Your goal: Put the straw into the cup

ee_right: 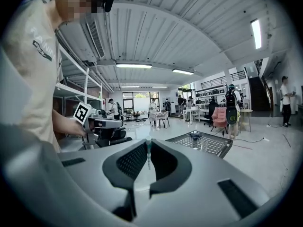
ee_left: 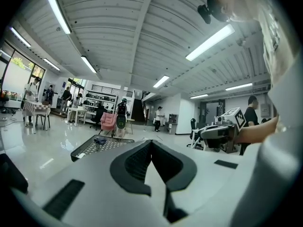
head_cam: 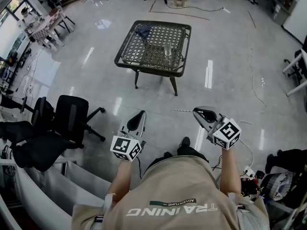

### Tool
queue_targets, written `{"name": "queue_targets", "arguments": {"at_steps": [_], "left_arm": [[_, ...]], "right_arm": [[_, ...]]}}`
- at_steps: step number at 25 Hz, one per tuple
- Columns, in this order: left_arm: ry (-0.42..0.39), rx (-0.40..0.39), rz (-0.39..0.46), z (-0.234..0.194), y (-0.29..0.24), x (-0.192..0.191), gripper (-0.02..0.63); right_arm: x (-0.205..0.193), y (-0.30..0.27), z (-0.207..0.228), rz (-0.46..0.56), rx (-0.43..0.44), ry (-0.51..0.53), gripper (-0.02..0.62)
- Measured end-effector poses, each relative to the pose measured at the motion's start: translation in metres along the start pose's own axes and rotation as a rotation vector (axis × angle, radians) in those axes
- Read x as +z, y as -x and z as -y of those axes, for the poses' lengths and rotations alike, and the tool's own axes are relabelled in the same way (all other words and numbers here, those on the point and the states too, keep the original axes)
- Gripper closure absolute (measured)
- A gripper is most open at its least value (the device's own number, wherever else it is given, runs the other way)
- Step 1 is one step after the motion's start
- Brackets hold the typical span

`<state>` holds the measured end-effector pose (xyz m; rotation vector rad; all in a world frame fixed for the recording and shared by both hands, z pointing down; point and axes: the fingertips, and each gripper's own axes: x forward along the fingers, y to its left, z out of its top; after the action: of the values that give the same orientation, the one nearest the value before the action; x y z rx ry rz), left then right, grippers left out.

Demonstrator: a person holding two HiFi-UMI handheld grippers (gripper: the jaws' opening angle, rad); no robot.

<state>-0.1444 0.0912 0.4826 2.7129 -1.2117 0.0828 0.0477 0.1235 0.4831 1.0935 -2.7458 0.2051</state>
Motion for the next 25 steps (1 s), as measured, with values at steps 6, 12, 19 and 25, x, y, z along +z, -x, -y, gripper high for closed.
{"name": "queue_targets", "arguments": {"at_steps": [6, 12, 19, 25], "left_arm": [[-0.041, 0.014, 0.006, 0.007, -0.033, 0.020, 0.589], [-0.052, 0.059, 0.028, 0.007, -0.071, 0.029, 0.589], [-0.030, 0.088, 0.006, 0.015, -0.102, 0.017, 0.589], [-0.039, 0.102, -0.014, 0.008, -0.111, 0.021, 0.589]], "right_arm": [[0.008, -0.008, 0.047, 0.000, -0.008, 0.023, 0.560], [0.016, -0.010, 0.087, 0.008, 0.029, 0.070, 0.560], [0.014, -0.016, 0.128, 0.026, 0.048, 0.064, 0.560], [0.014, -0.031, 0.141, 0.022, 0.068, 0.038, 0.560]]}}
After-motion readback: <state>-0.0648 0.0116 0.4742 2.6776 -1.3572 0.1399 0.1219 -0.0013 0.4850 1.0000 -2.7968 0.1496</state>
